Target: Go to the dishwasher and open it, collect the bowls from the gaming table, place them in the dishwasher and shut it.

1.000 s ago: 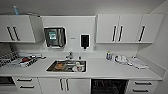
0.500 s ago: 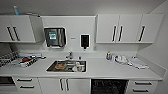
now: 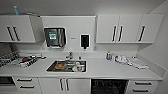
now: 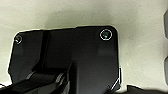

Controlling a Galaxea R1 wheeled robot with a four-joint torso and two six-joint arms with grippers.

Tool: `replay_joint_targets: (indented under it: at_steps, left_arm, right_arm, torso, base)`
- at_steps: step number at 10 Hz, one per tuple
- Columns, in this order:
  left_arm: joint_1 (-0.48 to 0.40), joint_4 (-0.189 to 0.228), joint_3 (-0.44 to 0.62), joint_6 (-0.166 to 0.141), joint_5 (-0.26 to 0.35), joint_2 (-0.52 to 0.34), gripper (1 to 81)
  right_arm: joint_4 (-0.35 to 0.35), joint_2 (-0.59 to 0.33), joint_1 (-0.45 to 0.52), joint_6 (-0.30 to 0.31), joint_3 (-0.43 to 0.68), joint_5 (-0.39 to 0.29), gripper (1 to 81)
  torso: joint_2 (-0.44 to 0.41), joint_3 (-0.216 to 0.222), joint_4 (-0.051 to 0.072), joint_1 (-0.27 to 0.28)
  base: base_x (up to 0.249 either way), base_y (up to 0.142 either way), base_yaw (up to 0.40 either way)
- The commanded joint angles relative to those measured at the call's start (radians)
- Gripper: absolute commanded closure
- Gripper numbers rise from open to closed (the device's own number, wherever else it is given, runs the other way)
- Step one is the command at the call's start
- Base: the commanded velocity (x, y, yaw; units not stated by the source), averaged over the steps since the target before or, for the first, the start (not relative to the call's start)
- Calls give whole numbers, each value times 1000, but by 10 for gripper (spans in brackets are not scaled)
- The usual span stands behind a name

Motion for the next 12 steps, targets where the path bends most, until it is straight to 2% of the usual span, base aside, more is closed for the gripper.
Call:
replay_joint_targets:
  at_steps: [1,12]
  left_arm:
    - [-53,-3,0,-2,45,-7,10]
    - [-53,-2,-3,-3,45,-10,10]
  right_arm:
    - [-6,-11,66,-5,-3,-58,10]
    - [2,-10,66,-3,-3,-45,10]
  torso:
    - [0,0,0,0]
    - [0,0,0,-1]
  base:
    - [0,0,91]
    - [0,0,176]
